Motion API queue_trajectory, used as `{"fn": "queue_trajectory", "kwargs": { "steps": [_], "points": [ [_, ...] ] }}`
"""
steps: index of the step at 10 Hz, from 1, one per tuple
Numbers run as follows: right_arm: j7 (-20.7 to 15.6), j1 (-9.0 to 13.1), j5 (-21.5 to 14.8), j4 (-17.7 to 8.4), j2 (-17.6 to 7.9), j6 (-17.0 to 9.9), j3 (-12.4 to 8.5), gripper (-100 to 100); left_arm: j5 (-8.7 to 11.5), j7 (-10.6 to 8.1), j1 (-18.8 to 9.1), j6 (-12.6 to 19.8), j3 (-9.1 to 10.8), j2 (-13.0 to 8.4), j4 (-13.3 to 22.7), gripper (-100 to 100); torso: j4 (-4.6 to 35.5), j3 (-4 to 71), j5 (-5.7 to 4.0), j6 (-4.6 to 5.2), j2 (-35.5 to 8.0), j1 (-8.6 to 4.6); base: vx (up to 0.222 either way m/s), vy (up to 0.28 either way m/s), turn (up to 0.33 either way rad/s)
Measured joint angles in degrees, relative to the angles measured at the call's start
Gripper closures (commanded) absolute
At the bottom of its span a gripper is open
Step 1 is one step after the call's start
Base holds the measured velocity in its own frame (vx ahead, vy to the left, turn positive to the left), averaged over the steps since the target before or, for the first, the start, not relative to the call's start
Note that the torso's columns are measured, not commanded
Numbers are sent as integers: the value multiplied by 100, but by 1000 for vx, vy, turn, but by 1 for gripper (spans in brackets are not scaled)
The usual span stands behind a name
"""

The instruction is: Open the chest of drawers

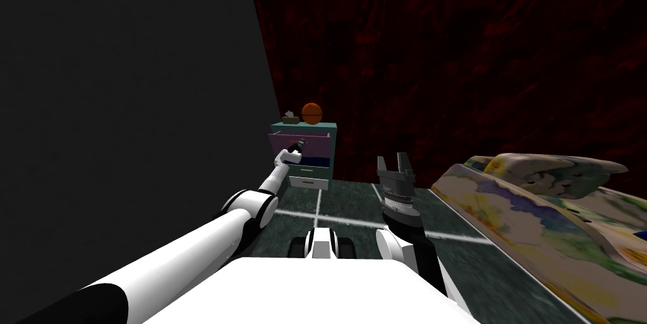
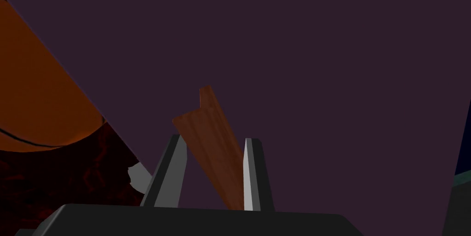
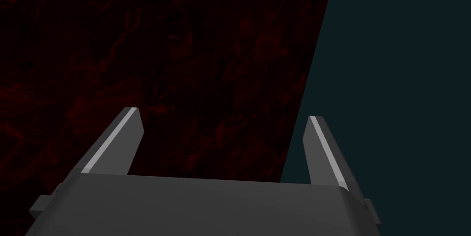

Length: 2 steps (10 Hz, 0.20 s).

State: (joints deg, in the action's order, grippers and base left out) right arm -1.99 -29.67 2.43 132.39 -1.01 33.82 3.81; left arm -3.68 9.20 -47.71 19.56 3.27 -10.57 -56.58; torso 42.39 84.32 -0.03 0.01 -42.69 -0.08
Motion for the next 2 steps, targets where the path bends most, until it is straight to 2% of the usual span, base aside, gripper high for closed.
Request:
{"fn": "queue_trajectory", "kwargs": {
  "steps": [1,2],
  "points": [
    [0,0,0,0,0,0,0,0,6,3,8,1,-10,4,-3,-100,3,4,-2,2,8,3,-89,19,-4],
    [0,-1,0,0,0,0,0,0,-1,5,-30,84,-1,15,-54,-100,-5,26,-1,0,46,4,-5,18,-8]
  ]
}}
